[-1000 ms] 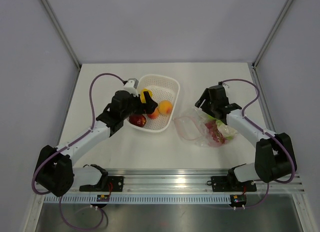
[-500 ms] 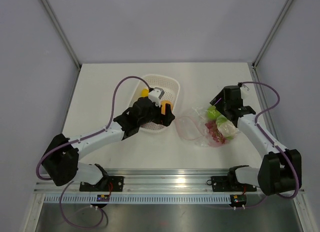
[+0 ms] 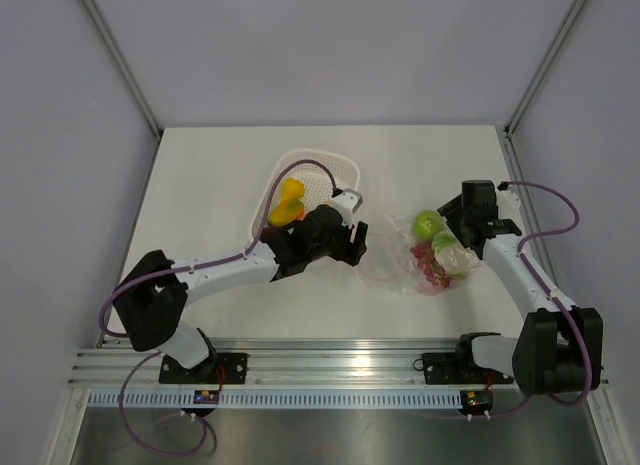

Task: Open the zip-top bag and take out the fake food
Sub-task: Adjust the zipper food storage bag at the center of the board.

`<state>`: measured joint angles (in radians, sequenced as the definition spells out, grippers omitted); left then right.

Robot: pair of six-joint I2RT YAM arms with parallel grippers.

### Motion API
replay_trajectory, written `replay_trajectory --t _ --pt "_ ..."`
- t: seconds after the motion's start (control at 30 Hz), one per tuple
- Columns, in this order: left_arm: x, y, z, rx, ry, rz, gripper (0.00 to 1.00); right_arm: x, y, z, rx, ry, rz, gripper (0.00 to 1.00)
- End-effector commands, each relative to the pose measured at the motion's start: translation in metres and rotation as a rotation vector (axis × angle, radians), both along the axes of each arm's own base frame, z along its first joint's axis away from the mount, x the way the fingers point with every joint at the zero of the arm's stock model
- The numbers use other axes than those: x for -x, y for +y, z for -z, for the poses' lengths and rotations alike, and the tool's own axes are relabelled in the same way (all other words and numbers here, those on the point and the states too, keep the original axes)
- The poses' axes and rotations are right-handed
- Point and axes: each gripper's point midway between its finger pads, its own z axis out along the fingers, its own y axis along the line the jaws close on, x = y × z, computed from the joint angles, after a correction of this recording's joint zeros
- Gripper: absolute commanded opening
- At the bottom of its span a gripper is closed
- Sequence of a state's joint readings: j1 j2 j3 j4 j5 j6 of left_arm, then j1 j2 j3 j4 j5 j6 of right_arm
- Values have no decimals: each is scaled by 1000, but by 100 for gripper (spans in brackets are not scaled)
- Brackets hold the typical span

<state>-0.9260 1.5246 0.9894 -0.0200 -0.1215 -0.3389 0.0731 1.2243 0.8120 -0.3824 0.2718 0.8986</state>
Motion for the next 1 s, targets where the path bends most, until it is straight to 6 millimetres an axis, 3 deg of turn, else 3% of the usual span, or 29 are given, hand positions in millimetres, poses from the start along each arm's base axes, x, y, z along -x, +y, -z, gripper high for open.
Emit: replay_trajectory --t 0.0,0.23,0.6,0.8,0.97 --pt "-6 -19 -12 59 -34 -16 71 -3 -5 -1 -17 -14 55 70" --pt "1 -33 5 78 9 -2 63 -4 -11 10 -30 7 115 69" --pt "7 -57 30 39 38 68 63 -16 -17 13 -1 -20 122 70" --pt "5 -63 35 13 26 101 67 -24 -11 28 -12 21 84 70" --pt "7 -67 44 -12 32 126 71 -23 3 56 -80 93 60 71"
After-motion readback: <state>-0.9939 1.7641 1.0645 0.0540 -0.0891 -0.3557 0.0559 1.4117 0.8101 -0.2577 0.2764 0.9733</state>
